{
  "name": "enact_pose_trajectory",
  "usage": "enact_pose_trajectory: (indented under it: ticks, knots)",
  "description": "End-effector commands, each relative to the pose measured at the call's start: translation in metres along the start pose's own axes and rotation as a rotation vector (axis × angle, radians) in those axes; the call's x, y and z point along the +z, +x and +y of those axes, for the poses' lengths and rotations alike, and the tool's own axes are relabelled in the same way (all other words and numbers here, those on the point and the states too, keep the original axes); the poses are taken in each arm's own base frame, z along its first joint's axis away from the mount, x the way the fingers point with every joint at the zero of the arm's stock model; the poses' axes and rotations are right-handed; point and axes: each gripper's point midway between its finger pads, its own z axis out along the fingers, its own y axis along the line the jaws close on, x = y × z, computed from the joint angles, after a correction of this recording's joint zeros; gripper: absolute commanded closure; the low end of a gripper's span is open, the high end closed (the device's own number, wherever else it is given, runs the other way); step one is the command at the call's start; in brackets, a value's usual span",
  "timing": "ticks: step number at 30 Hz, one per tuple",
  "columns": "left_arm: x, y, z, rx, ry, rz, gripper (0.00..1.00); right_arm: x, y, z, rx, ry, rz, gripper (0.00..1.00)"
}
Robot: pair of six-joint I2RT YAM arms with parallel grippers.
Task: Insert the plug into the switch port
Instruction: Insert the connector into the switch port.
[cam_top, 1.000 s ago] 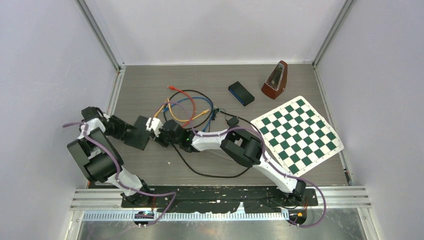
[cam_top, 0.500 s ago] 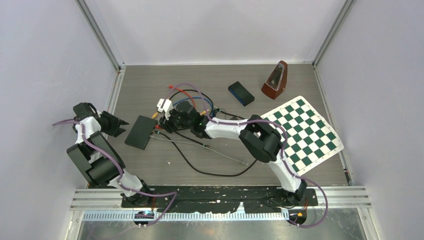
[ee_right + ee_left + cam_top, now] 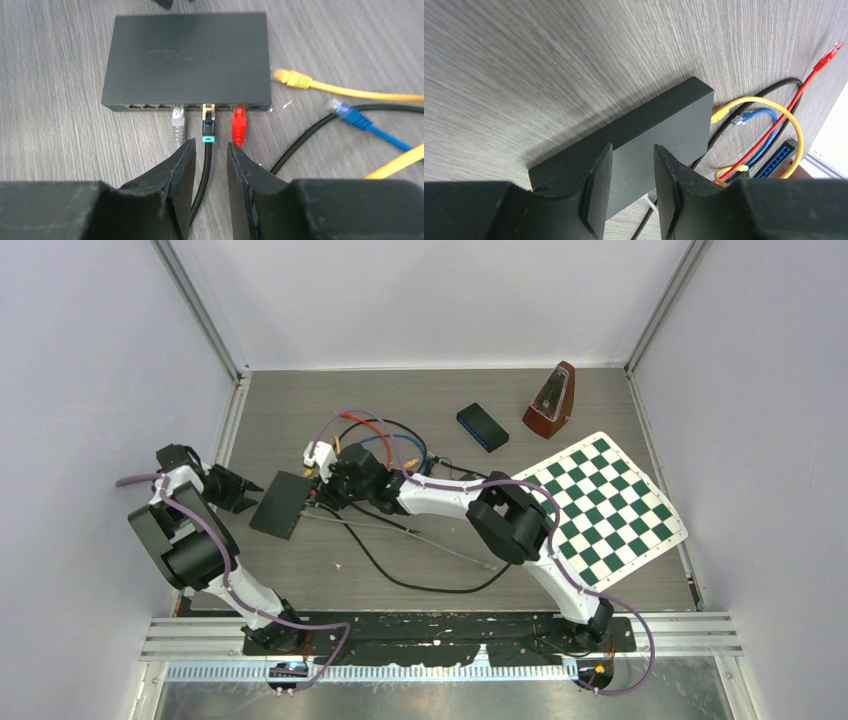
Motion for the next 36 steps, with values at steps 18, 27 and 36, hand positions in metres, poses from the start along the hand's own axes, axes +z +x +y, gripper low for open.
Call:
enact_pose_trajectory:
  ticks: [18, 27, 36]
  knots:
    - [0.022, 0.010, -0.020, 0.069, 0.045, 0.089, 0.67, 0.047, 0.031, 0.011, 0.025, 0.020, 0.059, 0.93]
    - [0.027, 0.032, -0.030, 0.065, 0.108, 0.148, 0.75, 0.071, 0.002, 0.008, 0.036, 0.035, -0.039, 0.95]
    - [0.009, -0.009, -0.045, 0.120, 0.038, 0.054, 0.60, 0.063, -0.008, 0.006, 0.026, 0.045, -0.042, 0.89]
